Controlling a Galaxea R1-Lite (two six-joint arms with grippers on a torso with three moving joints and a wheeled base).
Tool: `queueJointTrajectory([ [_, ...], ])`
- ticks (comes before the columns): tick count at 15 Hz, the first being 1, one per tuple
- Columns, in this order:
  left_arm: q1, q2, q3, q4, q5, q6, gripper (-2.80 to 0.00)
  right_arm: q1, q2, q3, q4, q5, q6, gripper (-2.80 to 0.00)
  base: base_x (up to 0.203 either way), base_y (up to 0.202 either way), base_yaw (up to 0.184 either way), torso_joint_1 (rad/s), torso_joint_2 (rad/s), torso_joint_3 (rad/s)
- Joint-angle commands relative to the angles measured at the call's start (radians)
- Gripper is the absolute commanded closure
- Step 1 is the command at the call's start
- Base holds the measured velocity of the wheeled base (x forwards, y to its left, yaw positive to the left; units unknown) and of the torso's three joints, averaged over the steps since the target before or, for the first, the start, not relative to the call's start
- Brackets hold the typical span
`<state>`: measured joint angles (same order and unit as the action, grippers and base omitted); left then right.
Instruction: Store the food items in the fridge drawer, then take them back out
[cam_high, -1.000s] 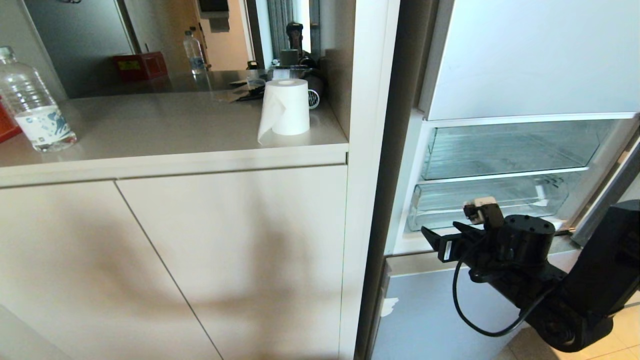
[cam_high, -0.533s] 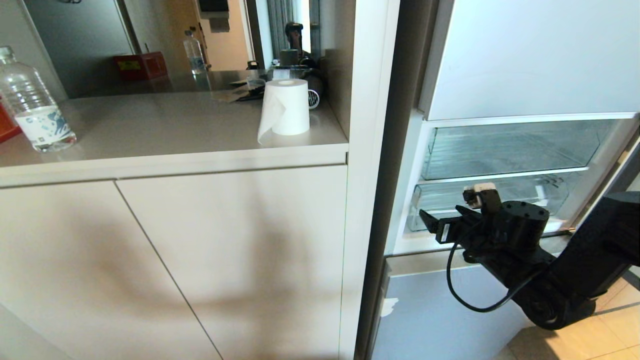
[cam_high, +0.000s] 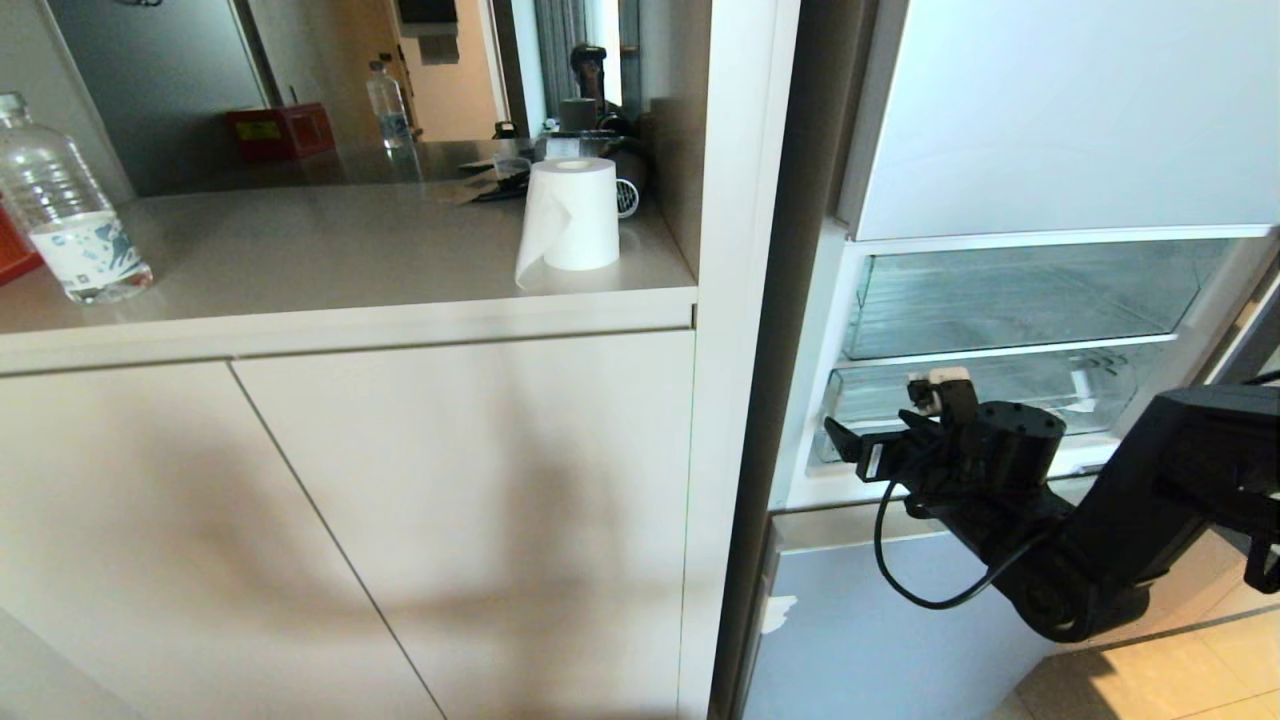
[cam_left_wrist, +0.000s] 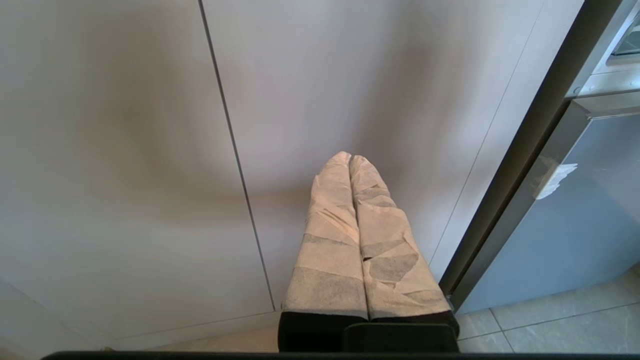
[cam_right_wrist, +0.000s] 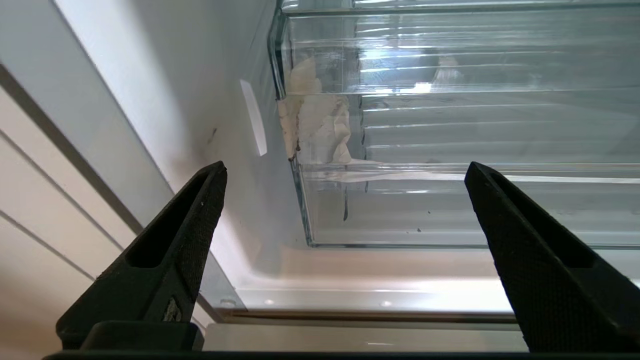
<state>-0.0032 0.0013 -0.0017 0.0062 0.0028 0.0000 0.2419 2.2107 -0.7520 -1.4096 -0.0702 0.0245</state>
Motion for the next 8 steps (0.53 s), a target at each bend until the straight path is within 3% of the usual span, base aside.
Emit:
queueJointTrajectory([
  [1, 0.0, 0.0, 0.0, 0.0, 0.0, 0.0, 0.0, 0.0, 0.021, -0.018, -0.008, 0.0, 0.005, -2.8, 0.0, 0.0, 0.0, 0.0, 0.0, 0.0],
  [8, 0.0, 0.0, 0.0, 0.0, 0.0, 0.0, 0.0, -0.001, 0.049, -0.075, -0.008, -0.007, 0.026, -2.8, 0.0, 0.0, 0.0, 0.0, 0.0, 0.0],
])
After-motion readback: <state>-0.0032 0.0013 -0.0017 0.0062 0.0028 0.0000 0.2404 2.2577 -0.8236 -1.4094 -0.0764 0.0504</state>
